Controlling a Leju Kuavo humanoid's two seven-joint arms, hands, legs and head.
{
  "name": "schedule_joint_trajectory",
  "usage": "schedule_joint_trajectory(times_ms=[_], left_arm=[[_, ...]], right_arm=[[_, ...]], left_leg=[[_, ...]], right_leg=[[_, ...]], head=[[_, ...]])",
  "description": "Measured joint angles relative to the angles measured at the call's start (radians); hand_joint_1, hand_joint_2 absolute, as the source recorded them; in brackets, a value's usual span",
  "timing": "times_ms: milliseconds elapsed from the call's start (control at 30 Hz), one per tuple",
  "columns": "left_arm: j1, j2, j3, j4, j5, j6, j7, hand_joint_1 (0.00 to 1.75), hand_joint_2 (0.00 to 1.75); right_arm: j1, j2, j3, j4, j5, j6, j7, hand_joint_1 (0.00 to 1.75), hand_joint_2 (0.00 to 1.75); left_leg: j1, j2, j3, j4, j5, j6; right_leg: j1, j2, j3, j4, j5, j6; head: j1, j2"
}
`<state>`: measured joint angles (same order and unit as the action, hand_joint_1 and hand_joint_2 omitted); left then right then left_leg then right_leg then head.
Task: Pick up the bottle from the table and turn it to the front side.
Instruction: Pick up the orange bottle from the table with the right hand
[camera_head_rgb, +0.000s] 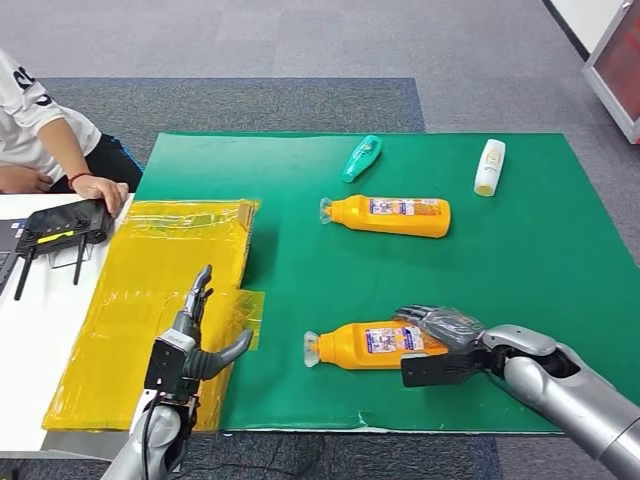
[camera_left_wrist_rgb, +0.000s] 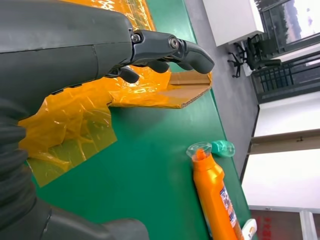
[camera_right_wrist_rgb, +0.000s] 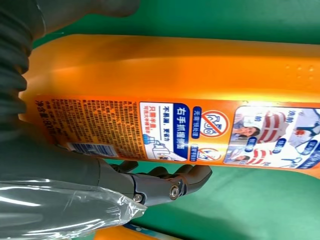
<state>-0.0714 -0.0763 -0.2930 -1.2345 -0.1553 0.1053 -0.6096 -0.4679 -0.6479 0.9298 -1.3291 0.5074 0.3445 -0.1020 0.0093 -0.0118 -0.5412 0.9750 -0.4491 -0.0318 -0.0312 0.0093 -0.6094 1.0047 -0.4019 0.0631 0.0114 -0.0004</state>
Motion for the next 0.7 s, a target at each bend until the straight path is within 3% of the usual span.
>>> schedule_joint_trajectory(times_ms=[400, 467, 500, 533, 600, 633, 700], left_arm=[[0.000, 0.000, 0.000, 0.000, 0.000, 0.001, 0.000, 0.00, 1.75], [0.000, 0.000, 0.000, 0.000, 0.001, 0.003, 0.000, 0.00, 1.75], [0.000, 0.000, 0.000, 0.000, 0.001, 0.003, 0.000, 0.00, 1.75], [0.001, 0.000, 0.000, 0.000, 0.001, 0.003, 0.000, 0.00, 1.75], [0.001, 0.000, 0.000, 0.000, 0.001, 0.003, 0.000, 0.00, 1.75], [0.001, 0.000, 0.000, 0.000, 0.001, 0.003, 0.000, 0.00, 1.75], [0.001, 0.000, 0.000, 0.000, 0.001, 0.003, 0.000, 0.00, 1.75]], right_arm=[[0.002, 0.010, 0.003, 0.006, 0.000, -0.010, -0.002, 0.03, 1.75], [0.002, 0.011, 0.003, 0.007, 0.001, -0.011, 0.001, 0.28, 1.75], [0.002, 0.011, 0.003, 0.008, 0.001, -0.011, 0.002, 0.49, 1.75], [0.002, 0.011, 0.003, 0.008, 0.002, -0.011, 0.003, 0.89, 1.75], [0.003, 0.011, 0.003, 0.008, 0.003, -0.010, 0.006, 1.51, 1.75], [0.003, 0.011, 0.003, 0.008, 0.003, -0.010, 0.007, 1.73, 1.75], [0.003, 0.011, 0.003, 0.009, 0.005, -0.009, 0.010, 1.75, 1.75]], left_leg=[[0.000, 0.000, 0.000, 0.000, 0.000, 0.000], [0.000, 0.000, 0.000, 0.000, 0.000, 0.000], [0.000, 0.000, 0.000, 0.000, 0.000, 0.000], [0.000, 0.000, 0.000, 0.000, 0.000, 0.000], [0.000, 0.000, 0.000, 0.000, 0.000, 0.000], [0.000, 0.000, 0.000, 0.000, 0.000, 0.000], [0.000, 0.000, 0.000, 0.000, 0.000, 0.000]], right_leg=[[0.000, 0.000, 0.000, 0.000, 0.000, 0.000], [0.000, 0.000, 0.000, 0.000, 0.000, 0.000], [0.000, 0.000, 0.000, 0.000, 0.000, 0.000], [0.000, 0.000, 0.000, 0.000, 0.000, 0.000], [0.000, 0.000, 0.000, 0.000, 0.000, 0.000], [0.000, 0.000, 0.000, 0.000, 0.000, 0.000], [0.000, 0.000, 0.000, 0.000, 0.000, 0.000]], head=[[0.000, 0.000], [0.000, 0.000], [0.000, 0.000], [0.000, 0.000], [0.000, 0.000], [0.000, 0.000], [0.000, 0.000]])
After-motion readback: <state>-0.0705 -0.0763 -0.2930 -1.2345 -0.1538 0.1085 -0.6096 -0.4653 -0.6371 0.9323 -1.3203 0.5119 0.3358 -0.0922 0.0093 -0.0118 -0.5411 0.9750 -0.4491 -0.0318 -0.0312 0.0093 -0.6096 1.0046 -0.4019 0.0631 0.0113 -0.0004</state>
